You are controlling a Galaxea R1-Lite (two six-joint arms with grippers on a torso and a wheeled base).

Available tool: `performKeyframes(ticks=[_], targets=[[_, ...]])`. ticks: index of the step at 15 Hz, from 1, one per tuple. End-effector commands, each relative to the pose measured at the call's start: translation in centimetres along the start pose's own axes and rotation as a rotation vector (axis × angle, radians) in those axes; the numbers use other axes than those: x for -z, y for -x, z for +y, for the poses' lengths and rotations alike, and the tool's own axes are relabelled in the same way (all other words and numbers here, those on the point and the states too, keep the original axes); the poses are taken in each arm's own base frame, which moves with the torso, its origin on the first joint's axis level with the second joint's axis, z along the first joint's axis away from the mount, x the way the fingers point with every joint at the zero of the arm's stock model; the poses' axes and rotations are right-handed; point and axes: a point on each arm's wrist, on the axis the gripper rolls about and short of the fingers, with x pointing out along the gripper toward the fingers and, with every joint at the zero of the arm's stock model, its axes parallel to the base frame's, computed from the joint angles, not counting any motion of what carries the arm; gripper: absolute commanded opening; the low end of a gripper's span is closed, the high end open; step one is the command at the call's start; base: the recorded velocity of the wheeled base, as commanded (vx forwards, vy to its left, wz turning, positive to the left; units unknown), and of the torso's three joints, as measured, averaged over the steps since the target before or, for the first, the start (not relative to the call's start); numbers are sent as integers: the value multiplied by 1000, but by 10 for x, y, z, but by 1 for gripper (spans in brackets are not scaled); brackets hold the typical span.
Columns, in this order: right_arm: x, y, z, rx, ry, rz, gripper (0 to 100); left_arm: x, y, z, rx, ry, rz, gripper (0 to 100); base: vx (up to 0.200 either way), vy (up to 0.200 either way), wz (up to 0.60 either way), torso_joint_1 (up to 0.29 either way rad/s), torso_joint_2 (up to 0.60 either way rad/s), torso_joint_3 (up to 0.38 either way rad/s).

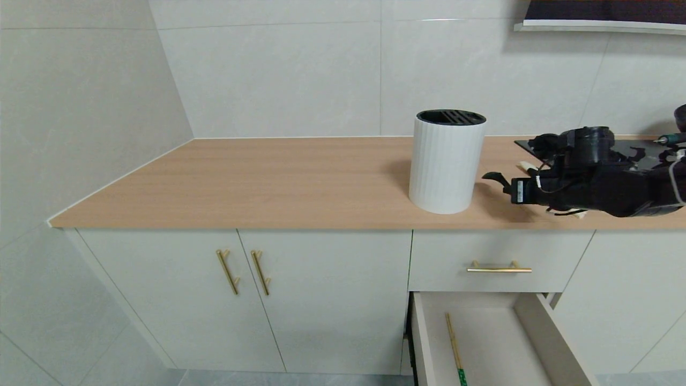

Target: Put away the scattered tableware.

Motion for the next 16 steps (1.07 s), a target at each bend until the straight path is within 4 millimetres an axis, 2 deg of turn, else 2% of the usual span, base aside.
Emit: performKeyframes(ticks=[1,3,4,5,7,10,12,16], targets=[[-9,76,9,-8,1,-53,0,0,0,0,1,0,1,100,0,0,0,0,0,0],[10,108,13,-19,9,-30,0,0,0,0,-1,0,1,100,0,0,0,0,0,0],[17,117,13,-13,8,-21,0,0,0,0,2,0,1,100,0,0,0,0,0,0],[17,117,13,-13,8,-21,0,0,0,0,2,0,1,100,0,0,0,0,0,0],[40,150,15,-20,8,-4,0,0,0,0,-1,0,1,100,0,0,0,0,0,0],[56,156,16,-23,55,40,0,0,0,0,1,0,1,100,0,0,0,0,0,0],[62,156,23,-52,86,58,0,0,0,0,1,0,1,100,0,0,0,0,0,0],[70,148,28,-70,94,97,0,0,0,0,-1,0,1,100,0,0,0,-46,105,60]])
